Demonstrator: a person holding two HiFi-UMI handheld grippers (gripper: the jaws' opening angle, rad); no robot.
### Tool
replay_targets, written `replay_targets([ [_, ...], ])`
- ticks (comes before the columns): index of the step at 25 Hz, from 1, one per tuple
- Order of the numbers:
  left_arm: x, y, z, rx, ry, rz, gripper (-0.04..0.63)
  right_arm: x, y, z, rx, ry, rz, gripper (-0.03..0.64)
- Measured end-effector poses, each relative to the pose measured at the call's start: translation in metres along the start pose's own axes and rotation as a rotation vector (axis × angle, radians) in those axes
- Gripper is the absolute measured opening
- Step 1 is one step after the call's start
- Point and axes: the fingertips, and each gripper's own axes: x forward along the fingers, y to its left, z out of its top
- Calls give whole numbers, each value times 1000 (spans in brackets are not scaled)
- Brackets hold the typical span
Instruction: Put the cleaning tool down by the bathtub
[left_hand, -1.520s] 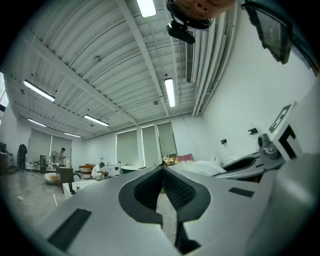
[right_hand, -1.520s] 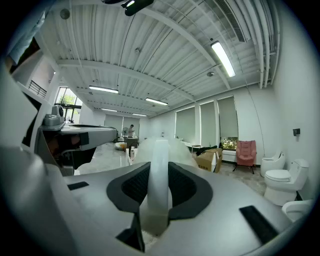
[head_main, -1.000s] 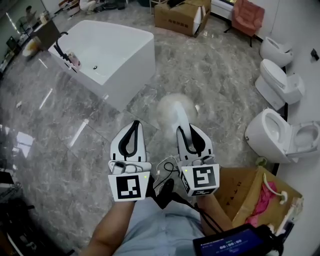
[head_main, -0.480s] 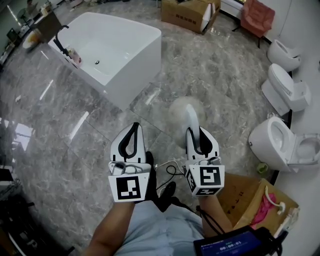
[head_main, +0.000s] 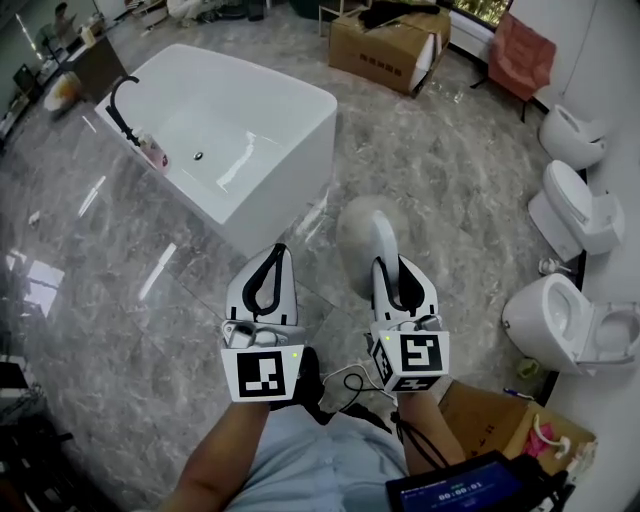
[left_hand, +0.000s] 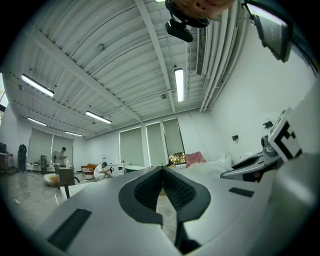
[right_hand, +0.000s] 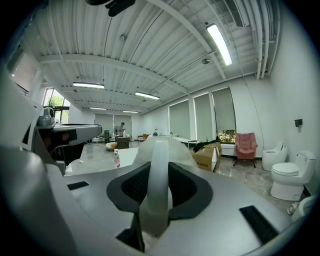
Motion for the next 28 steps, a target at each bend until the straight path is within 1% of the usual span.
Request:
replay_targets([
  [5,41,33,2,-1,-9,-22,15,44,1,22,1,-21,-33,106],
  [9,69,45,-4,-13,-12,-34,15,69,-7,26,2,-16,-54,106],
  [14,96,43,-15,-17,-3,-59,15,92,-24,23,8,-7,-84,106],
  [20,140,44,-36,-9,25,-75,15,130,-49,14,35,6,-99,106],
  [24,188,34,-53,-7,52,-105,15,166,-77,4,59,31,-105,106],
  [28,255,18,-72,-2,91,-141,15,215,-121,0,87,56,-116,106],
])
